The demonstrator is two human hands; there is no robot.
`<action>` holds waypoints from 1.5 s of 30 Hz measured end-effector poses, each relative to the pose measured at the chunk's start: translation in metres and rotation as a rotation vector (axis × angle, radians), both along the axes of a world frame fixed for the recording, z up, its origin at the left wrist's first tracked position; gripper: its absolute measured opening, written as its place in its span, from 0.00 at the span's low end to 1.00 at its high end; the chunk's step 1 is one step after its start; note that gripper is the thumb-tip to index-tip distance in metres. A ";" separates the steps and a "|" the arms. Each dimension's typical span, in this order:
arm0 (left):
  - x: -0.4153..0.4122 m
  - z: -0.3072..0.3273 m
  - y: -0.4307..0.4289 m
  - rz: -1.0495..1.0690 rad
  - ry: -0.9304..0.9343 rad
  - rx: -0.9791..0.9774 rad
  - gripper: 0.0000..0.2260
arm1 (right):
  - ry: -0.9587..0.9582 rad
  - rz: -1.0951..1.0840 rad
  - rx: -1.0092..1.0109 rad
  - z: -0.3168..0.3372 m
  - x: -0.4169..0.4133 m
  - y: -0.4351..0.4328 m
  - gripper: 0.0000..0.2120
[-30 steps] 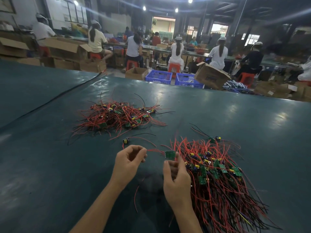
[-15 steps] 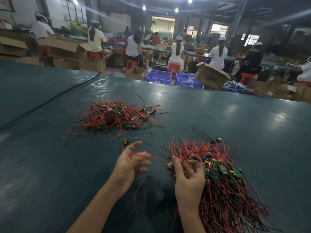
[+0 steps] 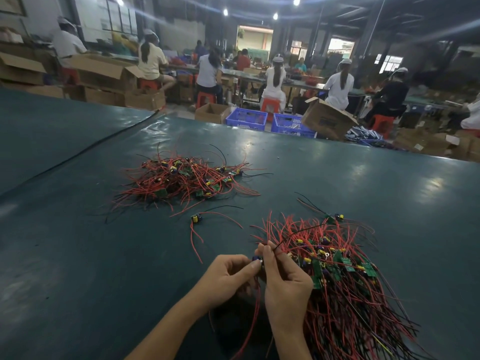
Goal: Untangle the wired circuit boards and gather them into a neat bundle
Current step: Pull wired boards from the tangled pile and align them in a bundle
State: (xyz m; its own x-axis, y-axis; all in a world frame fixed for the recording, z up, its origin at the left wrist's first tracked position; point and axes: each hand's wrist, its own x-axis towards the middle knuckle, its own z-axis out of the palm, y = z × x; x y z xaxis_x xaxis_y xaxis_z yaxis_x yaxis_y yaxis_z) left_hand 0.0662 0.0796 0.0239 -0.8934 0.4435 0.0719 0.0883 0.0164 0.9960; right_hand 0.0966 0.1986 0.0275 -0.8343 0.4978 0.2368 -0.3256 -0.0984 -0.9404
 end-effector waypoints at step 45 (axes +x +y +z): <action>0.006 0.019 -0.014 -0.236 -0.117 -0.046 0.14 | -0.280 0.031 -0.336 0.009 -0.009 0.036 0.11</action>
State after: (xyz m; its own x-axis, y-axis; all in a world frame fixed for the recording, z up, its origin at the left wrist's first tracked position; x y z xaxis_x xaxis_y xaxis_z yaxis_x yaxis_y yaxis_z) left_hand 0.0721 0.0652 0.0425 -0.7656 0.6413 -0.0509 -0.0205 0.0548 0.9983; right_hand 0.0876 0.2351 0.0368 -0.8590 0.4824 -0.1715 -0.0547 -0.4195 -0.9061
